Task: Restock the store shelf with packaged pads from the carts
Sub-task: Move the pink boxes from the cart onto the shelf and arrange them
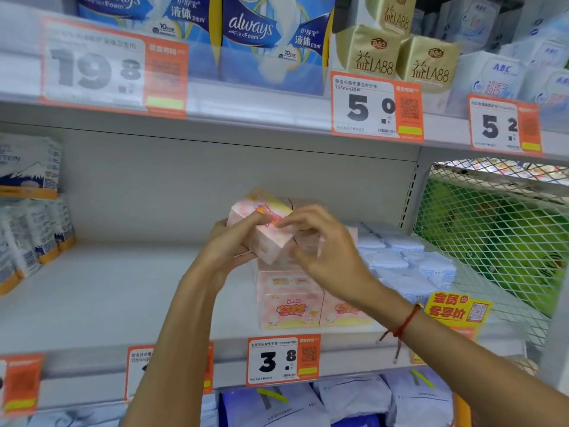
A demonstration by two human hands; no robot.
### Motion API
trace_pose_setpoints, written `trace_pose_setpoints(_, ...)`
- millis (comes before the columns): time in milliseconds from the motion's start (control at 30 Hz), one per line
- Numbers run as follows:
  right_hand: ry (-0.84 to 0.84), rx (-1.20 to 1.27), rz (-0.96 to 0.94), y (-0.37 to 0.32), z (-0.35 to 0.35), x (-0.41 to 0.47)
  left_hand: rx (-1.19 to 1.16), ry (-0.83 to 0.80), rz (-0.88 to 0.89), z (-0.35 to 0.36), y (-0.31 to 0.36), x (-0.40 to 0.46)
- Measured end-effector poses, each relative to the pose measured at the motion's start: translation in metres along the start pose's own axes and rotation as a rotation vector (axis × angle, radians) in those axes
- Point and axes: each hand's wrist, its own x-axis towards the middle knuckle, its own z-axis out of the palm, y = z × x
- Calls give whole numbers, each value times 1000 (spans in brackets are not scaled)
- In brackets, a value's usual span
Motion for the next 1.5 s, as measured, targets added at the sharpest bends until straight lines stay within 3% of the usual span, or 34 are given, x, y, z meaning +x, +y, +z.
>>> trace_pose_setpoints(67,107,159,243,-3,-13,13,-25,-109,5,-7,-2,2)
trace_pose_setpoints(133,-54,316,520,-3,-23,31,-25,-200,56,-9,-1,2)
trace_pose_setpoints(200,-243,391,641,-1,-25,42,-26,-246,125,-7,2,1)
trace_pose_setpoints(267,-358,327,608,-2,-27,45,20,-264,206,-5,4,0)
trace_pose_setpoints(367,-376,72,527,2,-52,48,216,-186,294,-5,12,4)
trace_pose_setpoints(433,-416,-104,470,12,-81,51,476,-90,296,-1,25,15)
trace_pose_setpoints(500,-572,-383,400,28,-100,52,857,-26,294,5,37,32)
trace_pose_setpoints(600,-851,-726,323,50,-103,50,1265,-192,231,17,44,54)
trace_pose_setpoints(667,-935,-748,305,62,-96,50,1379,-334,143,24,42,63)
trace_pose_setpoints(767,-968,-640,274,80,-82,58,1379,-417,70,27,39,75)
trace_pose_setpoints(867,-902,-533,321,91,-79,69,1371,-435,36,25,40,85)
trace_pose_setpoints(967,-594,-559,287,90,-83,66,1360,-244,192,24,43,80)
trace_pose_setpoints(1067,-124,-661,-74,83,-82,46,1099,12,287,30,47,63)
trace_pose_setpoints(1133,44,-743,-314,86,-81,35,963,-56,165,41,50,54)
trace_pose_setpoints(1233,67,-761,-472,94,-78,24,742,-314,-42,53,46,42)
trace_pose_setpoints(1367,-8,-734,-462,101,-79,4,740,-474,-43,57,28,30)
trace_pose_setpoints(1433,-30,-658,-392,98,-84,-6,693,-509,1,62,22,22)
trace_pose_setpoints(1500,3,-495,-122,86,-85,-13,565,-572,14,69,21,14)
